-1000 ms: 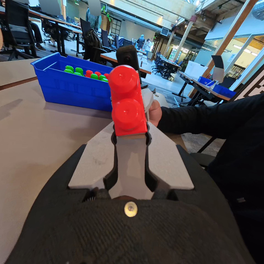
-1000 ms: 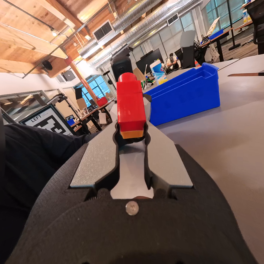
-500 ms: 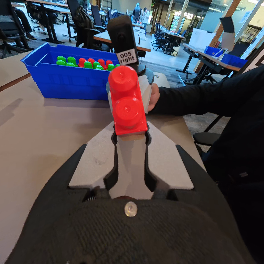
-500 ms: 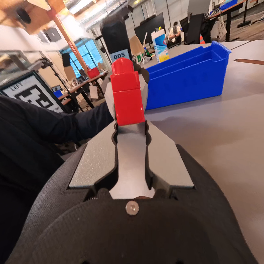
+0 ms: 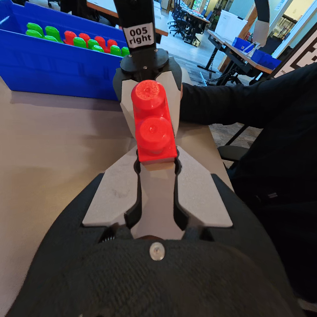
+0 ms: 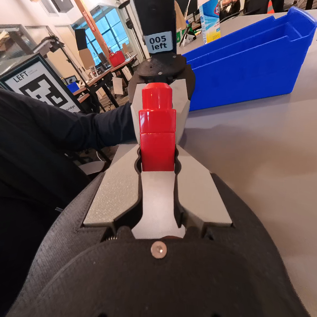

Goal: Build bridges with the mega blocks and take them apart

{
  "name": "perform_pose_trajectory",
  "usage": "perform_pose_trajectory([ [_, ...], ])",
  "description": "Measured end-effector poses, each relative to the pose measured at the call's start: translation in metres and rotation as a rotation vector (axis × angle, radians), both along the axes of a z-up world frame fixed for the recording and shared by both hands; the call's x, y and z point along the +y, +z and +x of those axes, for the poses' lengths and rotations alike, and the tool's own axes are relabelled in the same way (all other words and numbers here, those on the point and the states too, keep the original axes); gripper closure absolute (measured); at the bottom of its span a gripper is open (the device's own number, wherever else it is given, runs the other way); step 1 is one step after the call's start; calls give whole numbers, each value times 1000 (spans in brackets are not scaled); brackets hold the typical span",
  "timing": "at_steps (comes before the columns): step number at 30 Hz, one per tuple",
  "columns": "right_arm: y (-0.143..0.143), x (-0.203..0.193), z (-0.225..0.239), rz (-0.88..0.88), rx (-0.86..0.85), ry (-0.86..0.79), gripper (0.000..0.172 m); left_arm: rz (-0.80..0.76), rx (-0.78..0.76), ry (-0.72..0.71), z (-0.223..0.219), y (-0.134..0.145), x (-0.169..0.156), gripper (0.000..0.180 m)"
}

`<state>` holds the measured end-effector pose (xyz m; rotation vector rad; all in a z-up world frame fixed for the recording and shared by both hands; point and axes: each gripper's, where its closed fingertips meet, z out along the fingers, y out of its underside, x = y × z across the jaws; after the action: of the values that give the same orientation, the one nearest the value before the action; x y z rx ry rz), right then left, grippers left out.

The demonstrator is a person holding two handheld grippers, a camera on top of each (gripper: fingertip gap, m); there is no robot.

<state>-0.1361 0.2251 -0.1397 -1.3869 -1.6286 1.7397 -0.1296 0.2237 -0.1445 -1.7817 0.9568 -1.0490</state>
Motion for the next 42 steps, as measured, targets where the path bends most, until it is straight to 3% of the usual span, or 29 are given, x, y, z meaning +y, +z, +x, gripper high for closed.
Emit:
perform_pose_trajectory([
  [23,33,23,2,-134,171,-121,140,27,-61,74,-3,11,12,146],
  [37,32,19,-1,-178,184,-99,139,24,-176,86,-3,26,14,146],
  [42,22,15,-2,-128,119,-86,139,16,-145,84,-5,21,14,145],
])
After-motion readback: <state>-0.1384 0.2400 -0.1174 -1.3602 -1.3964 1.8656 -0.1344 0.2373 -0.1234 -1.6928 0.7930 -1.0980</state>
